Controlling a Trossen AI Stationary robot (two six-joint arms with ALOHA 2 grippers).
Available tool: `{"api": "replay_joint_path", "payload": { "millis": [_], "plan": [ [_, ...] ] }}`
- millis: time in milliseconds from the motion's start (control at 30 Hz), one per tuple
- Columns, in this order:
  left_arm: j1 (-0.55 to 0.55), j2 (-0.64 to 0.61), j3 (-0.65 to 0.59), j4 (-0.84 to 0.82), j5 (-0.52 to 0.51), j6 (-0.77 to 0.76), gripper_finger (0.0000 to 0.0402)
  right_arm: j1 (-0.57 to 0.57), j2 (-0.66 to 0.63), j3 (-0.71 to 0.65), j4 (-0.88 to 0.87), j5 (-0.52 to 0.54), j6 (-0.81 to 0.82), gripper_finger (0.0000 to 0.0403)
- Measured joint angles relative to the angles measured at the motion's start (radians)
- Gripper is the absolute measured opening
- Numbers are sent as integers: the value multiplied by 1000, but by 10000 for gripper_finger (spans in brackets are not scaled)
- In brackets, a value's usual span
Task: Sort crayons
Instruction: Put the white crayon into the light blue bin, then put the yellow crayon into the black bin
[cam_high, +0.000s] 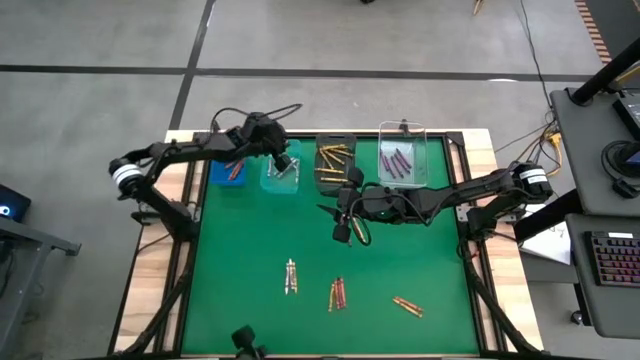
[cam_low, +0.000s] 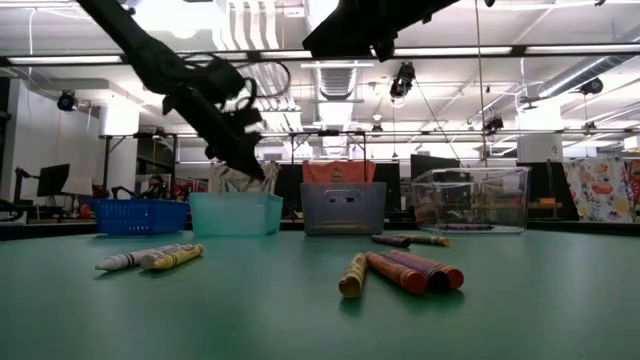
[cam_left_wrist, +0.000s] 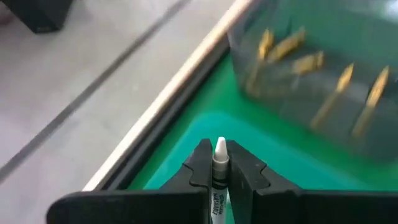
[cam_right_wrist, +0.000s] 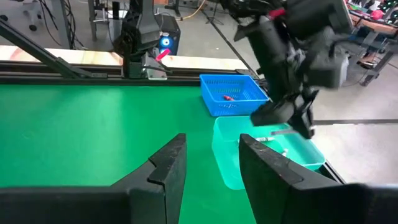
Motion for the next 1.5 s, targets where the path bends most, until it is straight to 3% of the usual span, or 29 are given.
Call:
{"api": "replay_joint_path", "payload": {
  "millis": [200, 333, 1000, 1100, 1233, 1367, 1500],
  "plan": [
    [0, 102, 105, -170, -137, 187, 2, 0, 1, 0, -2, 0, 0, 136],
    [1, 126, 131, -182, -155, 269, 2, 0, 1, 0, -3, 0, 0, 139],
    [1, 108, 135, -192, -153, 246, 69, 0, 1, -1, -10, 0, 24, 140],
    [0, 70, 135, -215, -103, 219, 69, 0, 1, -1, -24, 0, 50, 142],
    [-1, -7, 133, -234, 67, 165, 68, 0, 1, 2, -73, 0, 135, 139],
    [-12, -97, 109, -232, 238, 98, 68, 0, 1, 27, -186, -1, 267, 134],
    [-50, -201, 43, -164, 299, 35, 68, 0, 1, 80, -363, -14, 450, 135]
  ]
}}
